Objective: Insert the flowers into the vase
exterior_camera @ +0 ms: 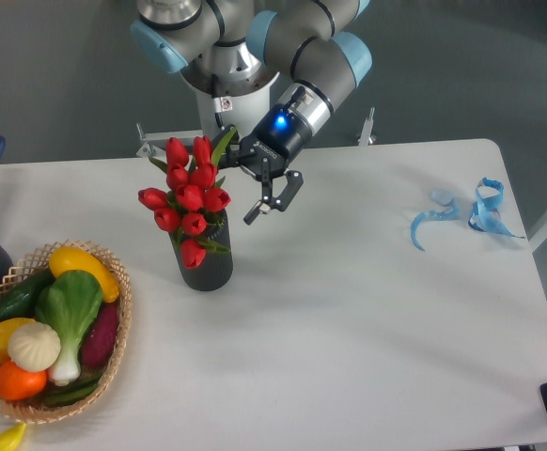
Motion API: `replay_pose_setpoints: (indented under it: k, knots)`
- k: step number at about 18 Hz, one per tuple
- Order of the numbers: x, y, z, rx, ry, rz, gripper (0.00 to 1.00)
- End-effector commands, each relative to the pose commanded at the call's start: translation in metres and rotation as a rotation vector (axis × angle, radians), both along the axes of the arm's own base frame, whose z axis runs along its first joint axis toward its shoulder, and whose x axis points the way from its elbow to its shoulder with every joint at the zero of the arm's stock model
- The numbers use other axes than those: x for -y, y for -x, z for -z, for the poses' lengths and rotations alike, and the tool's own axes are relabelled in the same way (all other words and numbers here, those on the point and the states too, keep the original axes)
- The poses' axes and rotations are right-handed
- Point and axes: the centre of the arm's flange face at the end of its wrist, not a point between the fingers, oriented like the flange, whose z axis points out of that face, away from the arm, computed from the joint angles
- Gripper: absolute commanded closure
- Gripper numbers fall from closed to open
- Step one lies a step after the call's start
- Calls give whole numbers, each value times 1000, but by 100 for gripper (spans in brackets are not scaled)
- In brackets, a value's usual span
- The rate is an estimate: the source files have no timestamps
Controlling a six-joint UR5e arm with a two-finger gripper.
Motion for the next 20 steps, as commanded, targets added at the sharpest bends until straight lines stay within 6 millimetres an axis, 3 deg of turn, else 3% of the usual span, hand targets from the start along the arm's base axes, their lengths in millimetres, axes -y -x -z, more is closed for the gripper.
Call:
replay_pose_setpoints:
  k: [7, 10, 15, 20]
  knots:
    - [28, 23, -17, -43, 9, -91, 0]
    - [44, 34, -25, -124, 137, -147, 0]
    - [57, 71, -47, -264, 405, -221, 0]
    - [77, 136, -65, -398, 785, -310, 0]
